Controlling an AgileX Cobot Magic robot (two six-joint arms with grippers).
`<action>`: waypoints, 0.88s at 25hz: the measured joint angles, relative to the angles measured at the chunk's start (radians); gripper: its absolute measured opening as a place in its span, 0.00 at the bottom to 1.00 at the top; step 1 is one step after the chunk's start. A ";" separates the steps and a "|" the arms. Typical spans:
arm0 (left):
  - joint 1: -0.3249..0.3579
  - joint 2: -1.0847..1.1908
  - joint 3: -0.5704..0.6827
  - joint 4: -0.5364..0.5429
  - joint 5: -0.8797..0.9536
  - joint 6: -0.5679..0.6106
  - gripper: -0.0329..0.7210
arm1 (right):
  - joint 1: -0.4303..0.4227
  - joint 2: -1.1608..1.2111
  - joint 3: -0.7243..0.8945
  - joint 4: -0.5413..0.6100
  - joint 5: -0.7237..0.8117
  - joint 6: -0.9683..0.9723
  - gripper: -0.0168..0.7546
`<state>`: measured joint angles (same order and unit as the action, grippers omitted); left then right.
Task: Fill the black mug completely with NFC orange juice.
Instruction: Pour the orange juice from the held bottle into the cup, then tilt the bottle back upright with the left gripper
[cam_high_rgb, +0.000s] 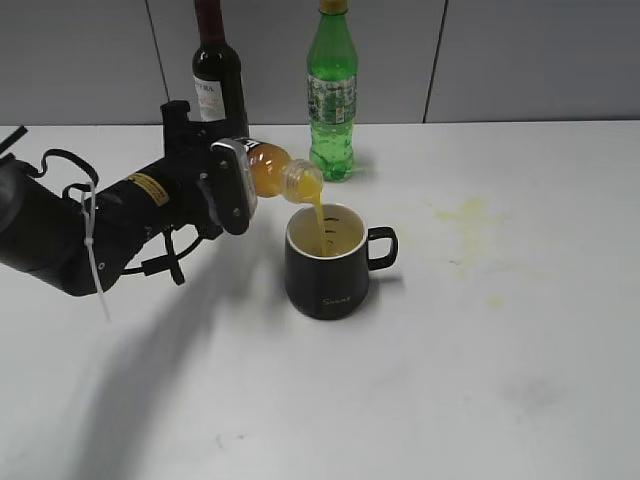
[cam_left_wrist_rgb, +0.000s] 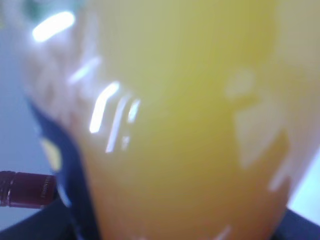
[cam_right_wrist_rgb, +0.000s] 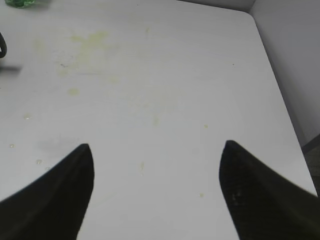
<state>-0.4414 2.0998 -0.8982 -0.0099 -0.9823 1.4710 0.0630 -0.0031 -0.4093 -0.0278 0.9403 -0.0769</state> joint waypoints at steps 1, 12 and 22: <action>0.000 0.000 0.000 -0.003 -0.002 0.005 0.67 | 0.000 0.000 0.000 0.000 0.000 0.000 0.79; 0.000 0.000 0.000 -0.017 -0.026 0.027 0.67 | 0.000 0.000 0.000 0.000 0.000 0.000 0.79; 0.000 0.000 0.000 -0.018 -0.040 0.100 0.67 | 0.000 0.000 0.000 0.000 0.000 0.000 0.79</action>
<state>-0.4414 2.0998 -0.8982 -0.0275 -1.0221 1.5707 0.0630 -0.0031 -0.4093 -0.0278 0.9403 -0.0769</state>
